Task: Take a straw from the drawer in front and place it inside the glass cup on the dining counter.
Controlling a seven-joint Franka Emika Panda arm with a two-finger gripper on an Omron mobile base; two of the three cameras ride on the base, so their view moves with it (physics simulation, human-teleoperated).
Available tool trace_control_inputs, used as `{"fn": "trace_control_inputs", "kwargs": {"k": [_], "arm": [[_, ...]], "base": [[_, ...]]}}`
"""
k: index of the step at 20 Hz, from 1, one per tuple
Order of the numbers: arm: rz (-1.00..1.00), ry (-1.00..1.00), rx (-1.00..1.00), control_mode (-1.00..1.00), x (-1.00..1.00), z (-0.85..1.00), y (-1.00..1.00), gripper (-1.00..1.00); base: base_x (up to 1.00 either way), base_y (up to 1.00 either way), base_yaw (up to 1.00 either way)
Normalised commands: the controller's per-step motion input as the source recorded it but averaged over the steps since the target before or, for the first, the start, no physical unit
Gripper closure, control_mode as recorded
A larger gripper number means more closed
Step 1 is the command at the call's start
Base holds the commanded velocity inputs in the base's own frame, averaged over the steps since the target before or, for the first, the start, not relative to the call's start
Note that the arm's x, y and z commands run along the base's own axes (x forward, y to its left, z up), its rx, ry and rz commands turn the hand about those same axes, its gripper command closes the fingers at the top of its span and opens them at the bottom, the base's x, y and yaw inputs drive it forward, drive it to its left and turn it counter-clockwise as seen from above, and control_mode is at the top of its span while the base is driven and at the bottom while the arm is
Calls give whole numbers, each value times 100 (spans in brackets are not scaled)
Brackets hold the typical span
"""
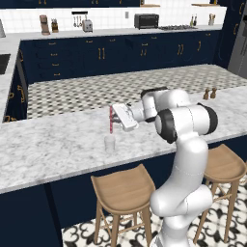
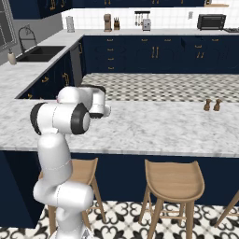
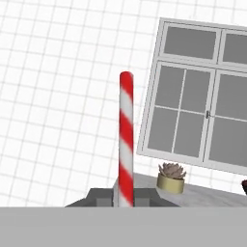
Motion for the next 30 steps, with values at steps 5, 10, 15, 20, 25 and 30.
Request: {"fn": "trace_control_inputs", "kwargs": {"k": [5,10,15,20,25,30], "arm": [[0,2,0,-100,0,-26,0,100],[0,3,0,-100,0,-23,0,100],[0,2,0,-100,2,-23,0,100],[0,3,0,-100,10,-29,0,100],[0,2,0,-100,18,-24,1,100],[0,1,0,-100,17,-24,11,-100]], "base": [[0,0,0],[0,0,0],[0,0,0],[0,0,0],[0,0,0],[0,0,0]]}}
